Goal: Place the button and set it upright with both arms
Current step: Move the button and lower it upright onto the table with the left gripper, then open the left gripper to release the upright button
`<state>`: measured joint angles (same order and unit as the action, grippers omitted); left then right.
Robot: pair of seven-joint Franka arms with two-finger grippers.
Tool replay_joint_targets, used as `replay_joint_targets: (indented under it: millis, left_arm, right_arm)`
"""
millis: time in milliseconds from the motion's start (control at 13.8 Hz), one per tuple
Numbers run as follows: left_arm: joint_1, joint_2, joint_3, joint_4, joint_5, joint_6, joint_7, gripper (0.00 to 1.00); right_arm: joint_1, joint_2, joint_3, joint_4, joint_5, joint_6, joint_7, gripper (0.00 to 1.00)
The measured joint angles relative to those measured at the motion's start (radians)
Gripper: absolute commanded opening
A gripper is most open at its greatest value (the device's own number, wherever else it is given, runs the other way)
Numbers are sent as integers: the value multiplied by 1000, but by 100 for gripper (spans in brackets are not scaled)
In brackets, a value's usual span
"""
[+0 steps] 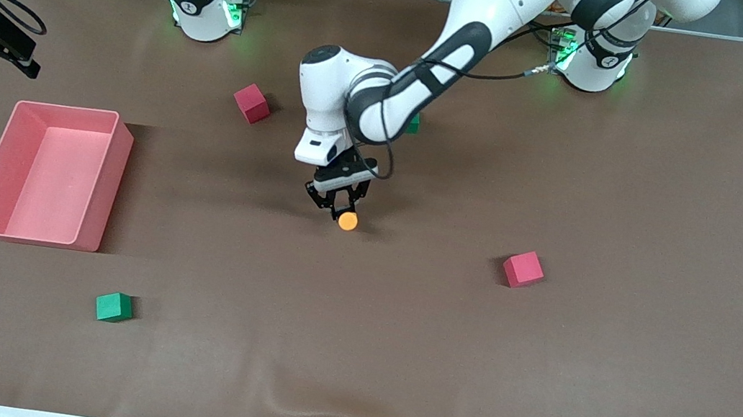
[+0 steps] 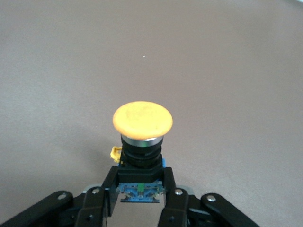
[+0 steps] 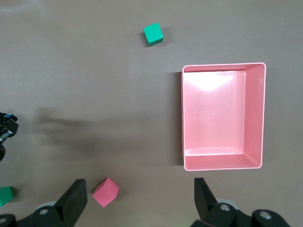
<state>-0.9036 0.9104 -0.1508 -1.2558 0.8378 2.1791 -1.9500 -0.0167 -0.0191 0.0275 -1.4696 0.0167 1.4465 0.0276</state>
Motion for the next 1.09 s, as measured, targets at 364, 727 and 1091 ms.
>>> replay_joint_targets:
  millis: [364, 727, 1091]
  left_arm:
    - [-63, 37, 14, -11, 246, -2, -170, 0]
    - [-97, 109, 28, -28, 429, -55, -267, 0]
    - [-113, 146, 46, -43, 596, -85, -334, 0]
  right_arm:
    - [0, 0, 2, 0, 0, -1, -1, 100]
    - [0, 0, 2, 0, 0, -1, -1, 100]
    - [0, 0, 2, 0, 0, -2, -1, 100]
